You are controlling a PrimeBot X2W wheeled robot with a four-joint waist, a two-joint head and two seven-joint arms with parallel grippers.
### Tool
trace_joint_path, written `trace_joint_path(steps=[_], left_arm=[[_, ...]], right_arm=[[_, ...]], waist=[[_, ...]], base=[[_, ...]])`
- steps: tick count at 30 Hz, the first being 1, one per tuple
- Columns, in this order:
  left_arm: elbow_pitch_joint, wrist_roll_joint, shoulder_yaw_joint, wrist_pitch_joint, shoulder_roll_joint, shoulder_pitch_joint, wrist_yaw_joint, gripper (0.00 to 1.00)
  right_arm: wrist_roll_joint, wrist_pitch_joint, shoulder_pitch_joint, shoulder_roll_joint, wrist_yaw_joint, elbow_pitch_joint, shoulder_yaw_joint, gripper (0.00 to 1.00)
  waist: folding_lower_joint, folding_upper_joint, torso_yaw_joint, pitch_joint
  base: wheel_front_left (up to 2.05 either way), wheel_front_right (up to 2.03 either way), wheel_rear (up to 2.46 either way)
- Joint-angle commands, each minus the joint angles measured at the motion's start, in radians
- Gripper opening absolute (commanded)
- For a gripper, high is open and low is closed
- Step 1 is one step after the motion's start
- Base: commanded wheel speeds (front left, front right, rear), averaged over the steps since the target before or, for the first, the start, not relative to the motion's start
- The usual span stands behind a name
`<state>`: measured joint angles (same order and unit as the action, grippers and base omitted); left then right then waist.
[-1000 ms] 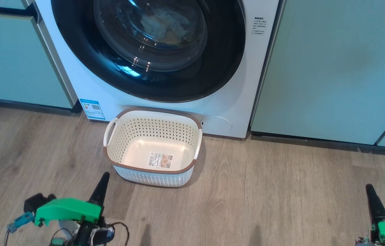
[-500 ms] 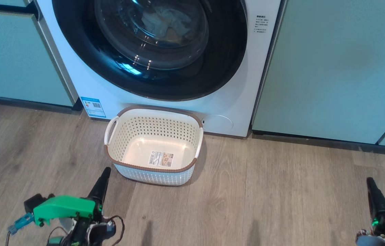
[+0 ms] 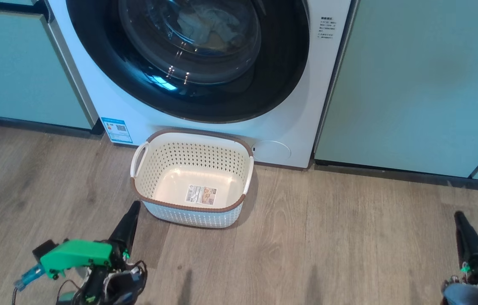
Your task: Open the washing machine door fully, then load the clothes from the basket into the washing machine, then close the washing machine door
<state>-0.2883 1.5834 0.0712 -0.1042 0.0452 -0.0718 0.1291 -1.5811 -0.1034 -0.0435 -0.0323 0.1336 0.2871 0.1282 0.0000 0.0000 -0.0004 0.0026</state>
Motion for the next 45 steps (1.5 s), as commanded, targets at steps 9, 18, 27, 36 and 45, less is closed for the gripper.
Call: trace_joint_path(steps=[9,18,27,36,45], left_arm=[[0.043,0.025,0.043,-0.009,0.005,-0.036,0.002,0.00],[0.043,0.025,0.043,-0.009,0.005,-0.036,0.002,0.00],[0.043,0.025,0.043,-0.009,0.005,-0.036,0.002,0.00],[0.043,0.025,0.043,-0.009,0.005,-0.036,0.002,0.00],[0.043,0.025,0.043,-0.009,0.005,-0.036,0.002,0.00]], right_arm=[[-0.028,-0.010,-0.064,-0.018,-0.003,-0.042,-0.014,0.00],[-0.028,-0.010,-0.064,-0.018,-0.003,-0.042,-0.014,0.00],[-0.028,-0.010,-0.064,-0.018,-0.003,-0.042,-0.014,0.00],[-0.028,-0.010,-0.064,-0.018,-0.003,-0.042,-0.014,0.00],[-0.028,-0.010,-0.064,-0.018,-0.003,-0.042,-0.014,0.00]], waist=[[0.0000,0.0000,0.000,0.000],[0.0000,0.0000,0.000,0.000],[0.0000,0.0000,0.000,0.000],[0.0000,0.0000,0.000,0.000],[0.0000,0.0000,0.000,0.000]], base=[[0.00,0.00,0.00],[0.00,0.00,0.00],[0.00,0.00,0.00],[0.00,0.00,0.00],[0.00,0.00,0.00]])
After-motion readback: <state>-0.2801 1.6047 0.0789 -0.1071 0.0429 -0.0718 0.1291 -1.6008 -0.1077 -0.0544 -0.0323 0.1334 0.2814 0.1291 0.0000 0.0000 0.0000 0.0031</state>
